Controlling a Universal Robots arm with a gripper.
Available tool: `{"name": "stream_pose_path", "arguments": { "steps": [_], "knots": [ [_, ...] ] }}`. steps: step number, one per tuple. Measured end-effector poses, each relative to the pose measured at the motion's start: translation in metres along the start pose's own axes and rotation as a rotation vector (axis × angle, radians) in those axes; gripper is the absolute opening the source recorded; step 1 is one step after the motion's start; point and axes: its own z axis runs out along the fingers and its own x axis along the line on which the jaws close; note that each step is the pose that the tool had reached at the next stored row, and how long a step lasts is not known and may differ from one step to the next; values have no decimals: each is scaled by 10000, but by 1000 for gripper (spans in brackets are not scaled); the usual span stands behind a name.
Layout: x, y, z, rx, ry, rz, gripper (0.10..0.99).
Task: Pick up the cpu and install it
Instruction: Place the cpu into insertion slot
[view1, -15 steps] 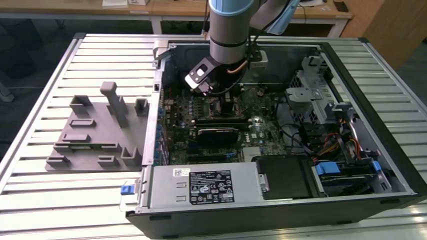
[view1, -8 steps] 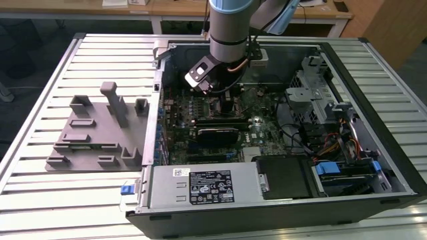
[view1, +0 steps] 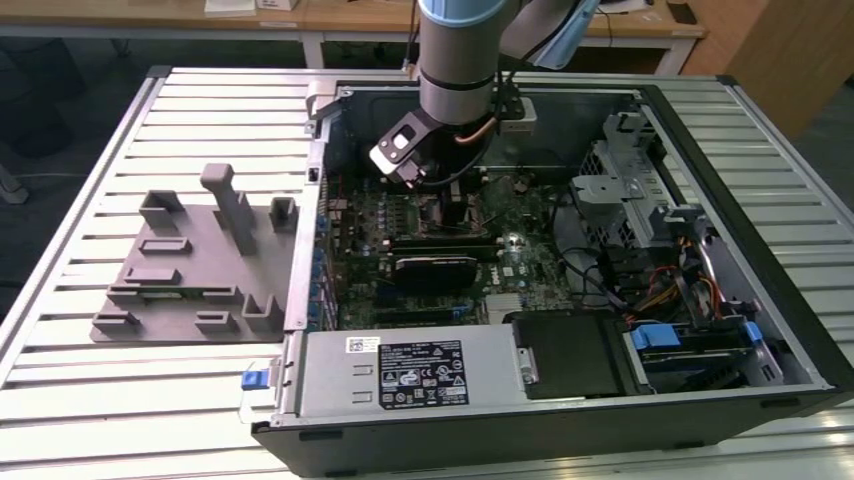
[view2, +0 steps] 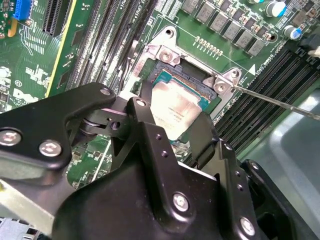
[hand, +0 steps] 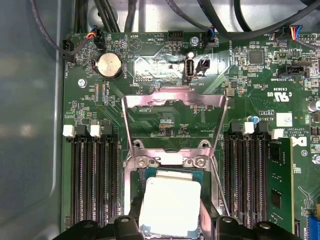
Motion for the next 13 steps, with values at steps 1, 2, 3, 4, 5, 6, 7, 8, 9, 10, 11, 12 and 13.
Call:
{"name": "stream_pose_path", "arguments": {
  "steps": [1,2,3,4,5,6,7,8,9,10,11,12,13],
  "knots": [
    [0,0,0,0,0,0,533],
    [1,0,1,-1,2,0,533],
    [1,0,1,-1,3,0,533],
    [1,1,1,-2,3,0,533],
    [1,1,1,-2,4,0,533],
    [2,1,-5,-5,8,0,533],
    [2,2,-17,-5,8,0,533],
    [2,2,-31,-3,6,-1,533],
    [2,2,-34,-3,5,0,533],
    [2,2,-34,-3,5,-2,533],
    [2,2,-34,-3,6,-17,533],
    [2,2,-34,-2,6,-57,533],
    [1,2,-34,1,7,-128,533]
  ]
}}
